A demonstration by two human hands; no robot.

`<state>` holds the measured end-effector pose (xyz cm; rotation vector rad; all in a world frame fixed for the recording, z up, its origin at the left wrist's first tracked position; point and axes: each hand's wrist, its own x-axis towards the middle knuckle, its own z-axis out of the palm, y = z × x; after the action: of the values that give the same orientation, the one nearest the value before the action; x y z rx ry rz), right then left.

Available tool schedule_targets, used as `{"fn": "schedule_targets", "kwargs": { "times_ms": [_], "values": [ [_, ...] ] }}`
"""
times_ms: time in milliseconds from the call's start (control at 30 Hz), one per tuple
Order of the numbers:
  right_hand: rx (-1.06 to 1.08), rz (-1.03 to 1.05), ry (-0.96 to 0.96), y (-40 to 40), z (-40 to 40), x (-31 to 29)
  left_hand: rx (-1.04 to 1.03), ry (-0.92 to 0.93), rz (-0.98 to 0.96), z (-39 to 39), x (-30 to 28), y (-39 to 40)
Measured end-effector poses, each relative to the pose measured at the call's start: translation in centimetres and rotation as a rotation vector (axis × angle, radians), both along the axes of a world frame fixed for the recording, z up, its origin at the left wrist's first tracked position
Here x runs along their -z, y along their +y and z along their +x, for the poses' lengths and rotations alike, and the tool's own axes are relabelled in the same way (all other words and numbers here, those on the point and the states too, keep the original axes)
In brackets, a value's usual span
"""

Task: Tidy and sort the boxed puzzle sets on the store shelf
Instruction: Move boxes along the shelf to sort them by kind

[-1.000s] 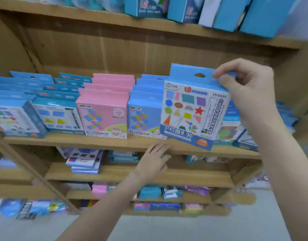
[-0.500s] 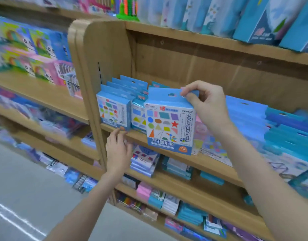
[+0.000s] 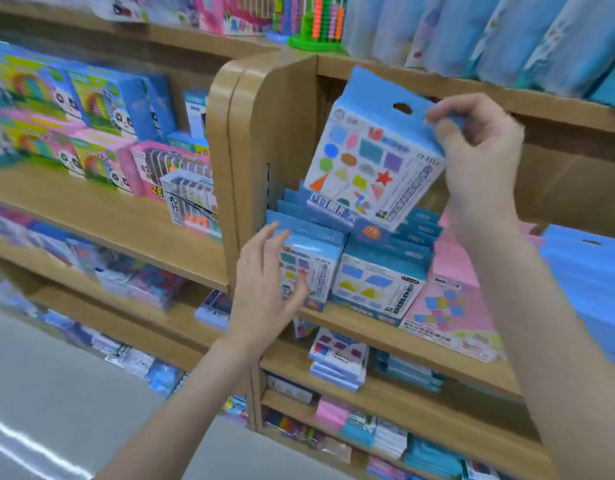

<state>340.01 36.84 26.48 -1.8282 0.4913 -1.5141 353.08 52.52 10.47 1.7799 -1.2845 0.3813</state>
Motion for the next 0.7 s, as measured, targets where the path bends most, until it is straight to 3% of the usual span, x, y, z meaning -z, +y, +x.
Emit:
{"fn": "schedule_targets", "kwargs": {
  "times_ms": [67, 233, 367, 567, 700],
  "values": [
    [0.084, -0.111, -0.007, -1.6, 1.1, -1.9, 0.023, -0.098, 0.094, 0.4, -0.9, -1.6],
    [0.130, -0.238, 0.250, -5.8, 7.2, -0.8, 0.023, -0.253, 0.284, 1.9, -1.7, -4.2],
    [0.116, -0.129, 0.329, -8.9, 9.8, 1.7, 0.033, -0.295, 0.315, 2.4, -1.3, -4.1],
    [0.039, 0.236, 0.212, -11.2, 9.7, 3.2, 0.035, -0.319, 0.289, 2.7, -0.9, -4.2],
    [-0.101, 0.319, 0.522, -10.6, 9.5, 6.3, 0.026, -0.318, 0.271, 2.7, -0.5, -4.4]
  ]
}}
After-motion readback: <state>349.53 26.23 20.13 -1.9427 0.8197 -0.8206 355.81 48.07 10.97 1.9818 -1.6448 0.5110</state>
